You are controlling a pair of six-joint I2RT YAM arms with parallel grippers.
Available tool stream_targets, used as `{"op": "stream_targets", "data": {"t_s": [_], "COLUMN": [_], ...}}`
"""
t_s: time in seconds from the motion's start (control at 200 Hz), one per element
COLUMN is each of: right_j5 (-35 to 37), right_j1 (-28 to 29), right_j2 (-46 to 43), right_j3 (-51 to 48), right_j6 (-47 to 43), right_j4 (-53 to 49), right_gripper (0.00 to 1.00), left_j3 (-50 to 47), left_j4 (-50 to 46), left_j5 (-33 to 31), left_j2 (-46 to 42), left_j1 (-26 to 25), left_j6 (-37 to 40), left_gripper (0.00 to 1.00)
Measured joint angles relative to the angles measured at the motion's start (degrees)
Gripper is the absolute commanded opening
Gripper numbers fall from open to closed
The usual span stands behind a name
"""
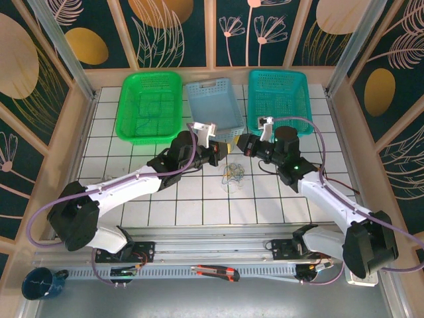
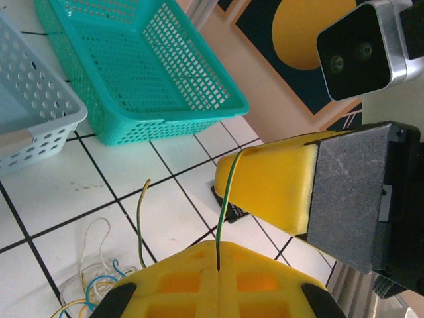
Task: Untangle the cables
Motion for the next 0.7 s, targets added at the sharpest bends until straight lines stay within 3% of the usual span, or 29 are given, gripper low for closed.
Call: {"op": "stream_targets", "data": {"t_s": [0.205,0.56,0.656,0.701], "right_j5": [0.1,2.5,4.2,5.0], "right_j1": [-0.5,-8.5,-12.0,-13.9], "right_j2": [0.9,4.0,5.3,6.2], "right_j3": [5.1,14.4,15.8,16.5], "right_j6": [-1.8,-2.8,-2.8,-2.5], "right_j4": [-2.9,-4.3,-4.6,-4.7], "right_gripper": [0.00,0.00,0.00,0.00], "left_j3": [-0.7,-4.2,-5.2,-5.7], "left_j4": [2.1,1.9,1.9,1.9], "left_j5": [1.1,0.7,0.0,-0.7], "left_j2": [0.5,1.8,1.4,1.1], "left_j1": [0.0,0.0,0.0,0.0], "left_j6": [-0.1,0.6,0.6,0.9], "left_gripper": [0.34,0.70,0.86,0.98]}}
